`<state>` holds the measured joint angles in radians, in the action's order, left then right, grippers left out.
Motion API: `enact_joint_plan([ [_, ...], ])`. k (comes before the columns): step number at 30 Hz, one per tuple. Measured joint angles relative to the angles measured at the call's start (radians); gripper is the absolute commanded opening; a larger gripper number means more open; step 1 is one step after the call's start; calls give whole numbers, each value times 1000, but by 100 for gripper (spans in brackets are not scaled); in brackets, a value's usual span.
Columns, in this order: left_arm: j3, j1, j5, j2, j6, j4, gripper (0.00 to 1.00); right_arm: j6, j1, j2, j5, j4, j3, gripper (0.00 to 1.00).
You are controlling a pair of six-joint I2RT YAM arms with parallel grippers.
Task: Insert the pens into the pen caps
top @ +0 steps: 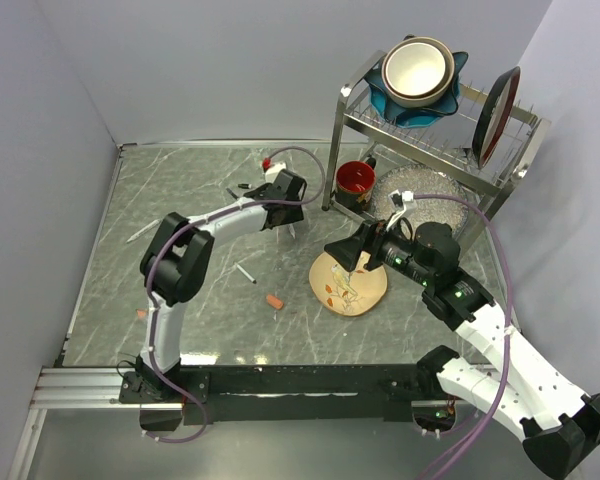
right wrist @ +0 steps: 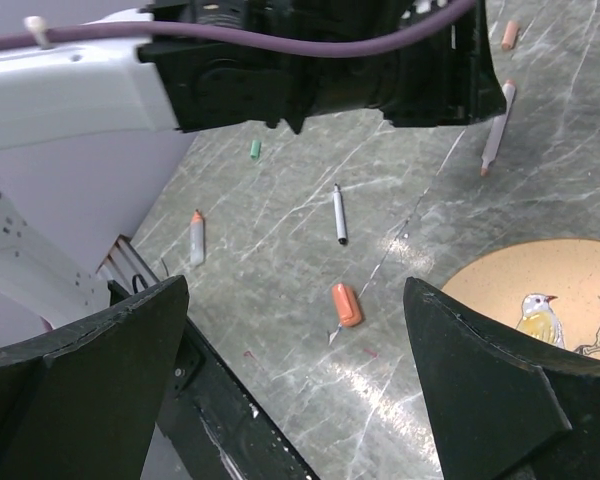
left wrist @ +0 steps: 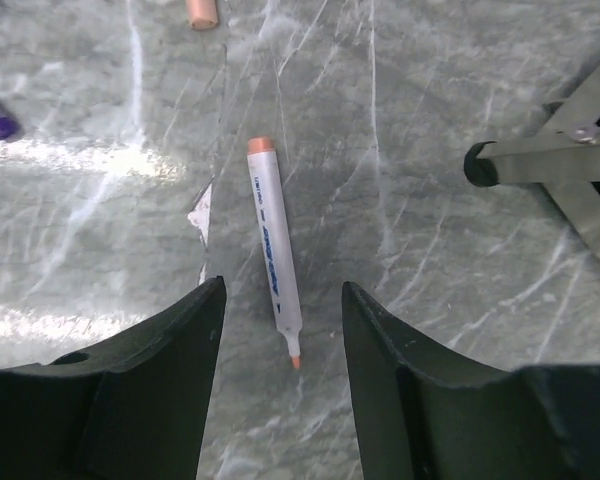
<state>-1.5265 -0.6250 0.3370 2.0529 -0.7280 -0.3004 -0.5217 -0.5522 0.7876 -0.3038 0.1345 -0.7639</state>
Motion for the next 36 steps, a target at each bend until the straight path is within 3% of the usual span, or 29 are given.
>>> enact_joint_plan([
  [14,-107,0,6,151,10,-31,39,0,0,-7,0,-7,6,96],
  [18,-107,2,8,151,27,-44,20,0,0,-13,0,-7,6,96],
  [24,-109,6,-25,146,99,-59,1,0,0,-26,7,-3,6,96],
  [33,77,6,-148,-30,218,-151,1,11,0,-48,43,-10,34,94],
  [36,133,6,-191,-108,246,-171,1,21,0,-48,58,-24,60,85],
])
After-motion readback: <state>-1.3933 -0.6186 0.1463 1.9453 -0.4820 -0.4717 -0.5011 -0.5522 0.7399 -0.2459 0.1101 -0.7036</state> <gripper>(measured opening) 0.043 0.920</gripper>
